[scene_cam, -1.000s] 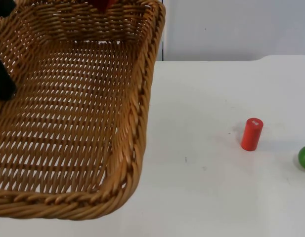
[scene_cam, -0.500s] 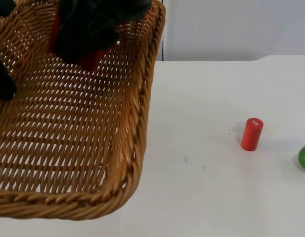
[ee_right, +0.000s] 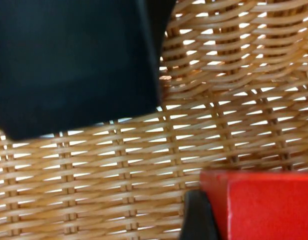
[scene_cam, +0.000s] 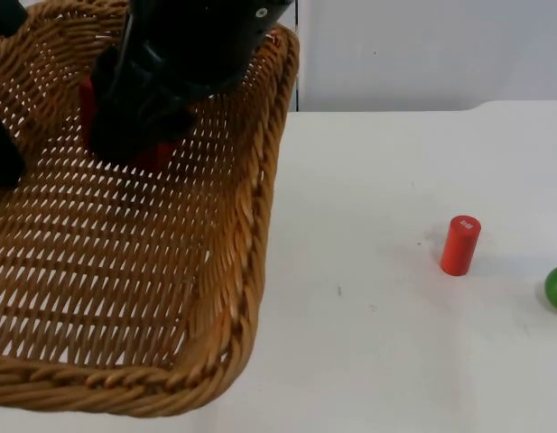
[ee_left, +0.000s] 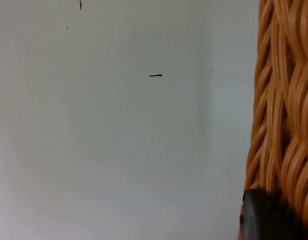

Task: Pick up the basket with the left hand and place the object to the left of the red cylinder into the basket with the right hand.

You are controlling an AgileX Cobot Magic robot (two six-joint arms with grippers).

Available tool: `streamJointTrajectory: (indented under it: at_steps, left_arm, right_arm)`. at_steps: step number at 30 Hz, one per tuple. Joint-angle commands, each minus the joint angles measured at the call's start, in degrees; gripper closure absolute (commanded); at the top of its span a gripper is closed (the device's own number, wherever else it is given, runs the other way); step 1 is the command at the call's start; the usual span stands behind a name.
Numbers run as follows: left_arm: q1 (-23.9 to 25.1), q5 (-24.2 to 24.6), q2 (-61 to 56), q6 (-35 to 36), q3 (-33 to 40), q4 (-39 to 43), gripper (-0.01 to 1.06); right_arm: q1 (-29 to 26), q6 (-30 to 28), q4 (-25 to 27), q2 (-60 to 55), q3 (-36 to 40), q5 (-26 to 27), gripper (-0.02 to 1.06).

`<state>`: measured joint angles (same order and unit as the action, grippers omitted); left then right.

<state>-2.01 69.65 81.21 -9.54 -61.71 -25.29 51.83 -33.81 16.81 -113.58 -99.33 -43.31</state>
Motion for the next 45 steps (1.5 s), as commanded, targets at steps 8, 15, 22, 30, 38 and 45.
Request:
streamJointTrajectory:
  at_steps: [8,15,22,30,38,45]
  left_arm:
    - [-0.2,0.3,-0.6,-0.1,-0.2,-3.0,1.05]
    - [-0.2,0.3,-0.6,-0.1,-0.2,-2.8,1.05]
    - [-0.2,0.3,-0.6,-0.1,-0.2,-2.6,1.05]
    - [-0.2,0.3,-0.6,-0.1,-0.2,-2.6,1.05]
    - [-0.2,0.3,-0.6,-0.1,-0.2,-2.6,1.05]
    - [-0.2,0.3,-0.6,-0.1,-0.2,-2.5,1.05]
  right_arm:
    - [0.2,0.0,0.3,0.8,-0.3,0.9,0.06]
    - [0.2,0.0,0.4,2.4,-0.3,0.9,0.05]
    - [0.2,0.0,0.4,5.3,-0.3,-0.3,0.05]
    - [0.0,0.0,2.1,9.8,-0.1,-2.4,0.05]
    - [0.0,0.0,2.2,13.8,0.5,-5.3,0.05]
    - [0.0,0.0,2.6,19.7,9.6,2.8,0.05]
